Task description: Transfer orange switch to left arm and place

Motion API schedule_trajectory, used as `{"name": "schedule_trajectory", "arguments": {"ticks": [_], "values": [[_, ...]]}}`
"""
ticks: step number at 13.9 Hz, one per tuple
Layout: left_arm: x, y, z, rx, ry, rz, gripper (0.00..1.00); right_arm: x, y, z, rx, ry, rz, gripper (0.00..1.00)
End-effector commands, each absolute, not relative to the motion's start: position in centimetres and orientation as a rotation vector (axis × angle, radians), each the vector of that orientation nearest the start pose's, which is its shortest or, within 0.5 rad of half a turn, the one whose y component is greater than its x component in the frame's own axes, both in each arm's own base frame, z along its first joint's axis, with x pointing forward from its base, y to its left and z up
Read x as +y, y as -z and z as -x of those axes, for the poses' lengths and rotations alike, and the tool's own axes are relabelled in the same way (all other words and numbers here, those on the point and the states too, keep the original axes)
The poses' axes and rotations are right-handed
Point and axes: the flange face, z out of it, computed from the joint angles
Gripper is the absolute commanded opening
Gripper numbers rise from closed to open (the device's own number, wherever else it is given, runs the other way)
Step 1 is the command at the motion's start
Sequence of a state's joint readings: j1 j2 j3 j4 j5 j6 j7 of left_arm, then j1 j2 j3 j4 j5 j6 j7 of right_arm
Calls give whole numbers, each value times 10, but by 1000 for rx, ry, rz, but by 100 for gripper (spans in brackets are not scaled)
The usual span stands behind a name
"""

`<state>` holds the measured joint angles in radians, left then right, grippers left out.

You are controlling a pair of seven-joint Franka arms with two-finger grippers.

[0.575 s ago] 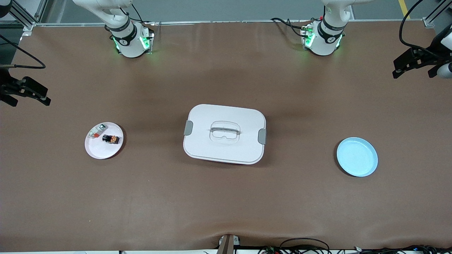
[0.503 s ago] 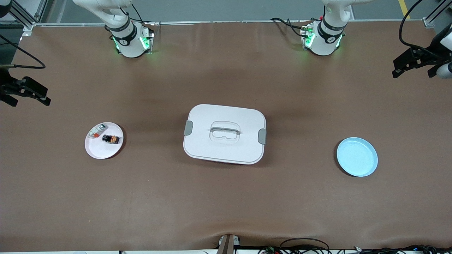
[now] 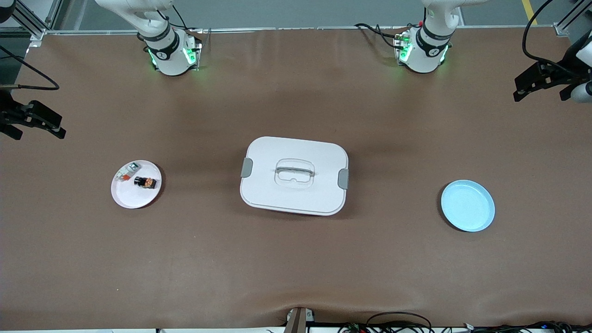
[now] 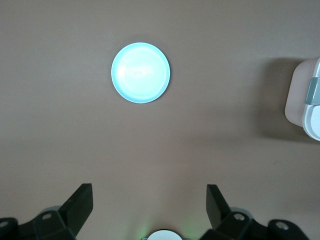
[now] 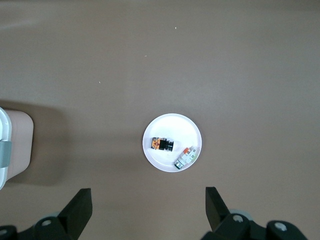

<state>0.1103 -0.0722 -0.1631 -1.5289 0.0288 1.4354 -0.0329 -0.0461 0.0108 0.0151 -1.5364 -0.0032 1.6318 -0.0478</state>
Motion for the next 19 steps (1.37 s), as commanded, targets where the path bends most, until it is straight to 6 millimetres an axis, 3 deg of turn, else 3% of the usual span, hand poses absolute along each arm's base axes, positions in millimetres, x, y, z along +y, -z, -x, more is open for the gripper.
{"name": "schedule_trajectory", "arguments": {"ticks": [1, 6, 11, 15, 19], "values": [[-26, -677, -514, 19, -30, 3098, 100, -23, -638, -567, -5, 128, 3153, 100], [-26, -678, -512, -16, -29, 3100, 100, -27, -564, -603, 2, -10, 3153, 100], [-32, -675, -514, -57, -35, 3097, 100, -28, -458, -635, 2, -63, 3147, 100], [-29, -673, -516, -45, -38, 3098, 100, -35, -370, -630, 19, -41, 3145, 100], [-29, -669, -519, -45, -49, 3099, 100, -47, -314, -625, 46, -104, 3140, 100]]}}
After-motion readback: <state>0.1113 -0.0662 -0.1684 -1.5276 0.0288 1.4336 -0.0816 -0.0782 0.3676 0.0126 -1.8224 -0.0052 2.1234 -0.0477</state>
